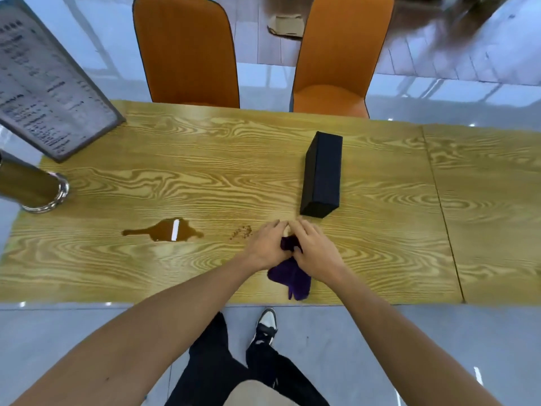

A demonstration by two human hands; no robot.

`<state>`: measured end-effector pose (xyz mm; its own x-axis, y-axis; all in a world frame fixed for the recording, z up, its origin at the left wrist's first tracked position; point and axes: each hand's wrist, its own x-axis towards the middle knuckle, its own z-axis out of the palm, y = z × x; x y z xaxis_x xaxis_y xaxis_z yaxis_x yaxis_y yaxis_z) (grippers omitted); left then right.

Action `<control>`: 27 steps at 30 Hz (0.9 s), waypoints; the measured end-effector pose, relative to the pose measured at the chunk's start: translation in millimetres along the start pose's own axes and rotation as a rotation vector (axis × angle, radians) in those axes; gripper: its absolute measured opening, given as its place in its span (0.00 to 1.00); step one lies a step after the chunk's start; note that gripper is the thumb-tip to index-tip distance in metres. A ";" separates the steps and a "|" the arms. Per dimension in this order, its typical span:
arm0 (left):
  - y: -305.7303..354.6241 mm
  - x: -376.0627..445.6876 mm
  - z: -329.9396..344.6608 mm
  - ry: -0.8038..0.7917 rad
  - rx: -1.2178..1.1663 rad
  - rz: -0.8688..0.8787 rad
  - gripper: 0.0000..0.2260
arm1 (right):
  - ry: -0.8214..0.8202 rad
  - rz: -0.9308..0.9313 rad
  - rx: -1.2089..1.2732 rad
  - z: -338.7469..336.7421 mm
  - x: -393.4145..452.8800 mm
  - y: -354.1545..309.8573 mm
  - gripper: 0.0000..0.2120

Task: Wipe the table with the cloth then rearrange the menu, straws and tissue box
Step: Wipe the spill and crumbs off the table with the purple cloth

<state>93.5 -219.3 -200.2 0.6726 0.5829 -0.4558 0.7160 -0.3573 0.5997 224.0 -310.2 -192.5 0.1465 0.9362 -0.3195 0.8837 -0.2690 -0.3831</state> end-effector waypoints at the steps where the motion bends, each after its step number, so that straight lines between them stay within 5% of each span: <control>1: -0.2 -1.7 9.1 -0.025 -0.012 -0.008 0.30 | -0.055 0.051 -0.018 8.6 -4.3 6.3 0.31; 6: -6.4 -9.7 39.0 -0.074 -0.149 -0.084 0.25 | -0.186 0.183 0.107 35.2 -21.0 27.8 0.36; 11: -10.1 -10.5 49.8 0.001 -0.341 -0.226 0.17 | -0.022 0.239 0.375 37.6 -23.6 29.2 0.28; 15: -14.7 -14.3 44.6 -0.023 -0.399 -0.223 0.04 | 0.100 0.346 0.447 17.6 -21.7 24.1 0.10; 20: -20.1 -27.1 18.9 0.026 -0.700 -0.210 0.06 | 0.282 0.367 0.443 -17.5 -21.4 18.3 0.13; 27: -25.0 -56.0 -40.6 -0.009 -1.199 -0.212 0.09 | 0.339 0.366 1.151 -55.7 -15.0 -5.2 0.08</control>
<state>30.4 -213.5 -163.0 0.5680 0.5409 -0.6203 0.1889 0.6479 0.7380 242.0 -310.3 -137.5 0.5585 0.7300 -0.3938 -0.1081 -0.4067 -0.9072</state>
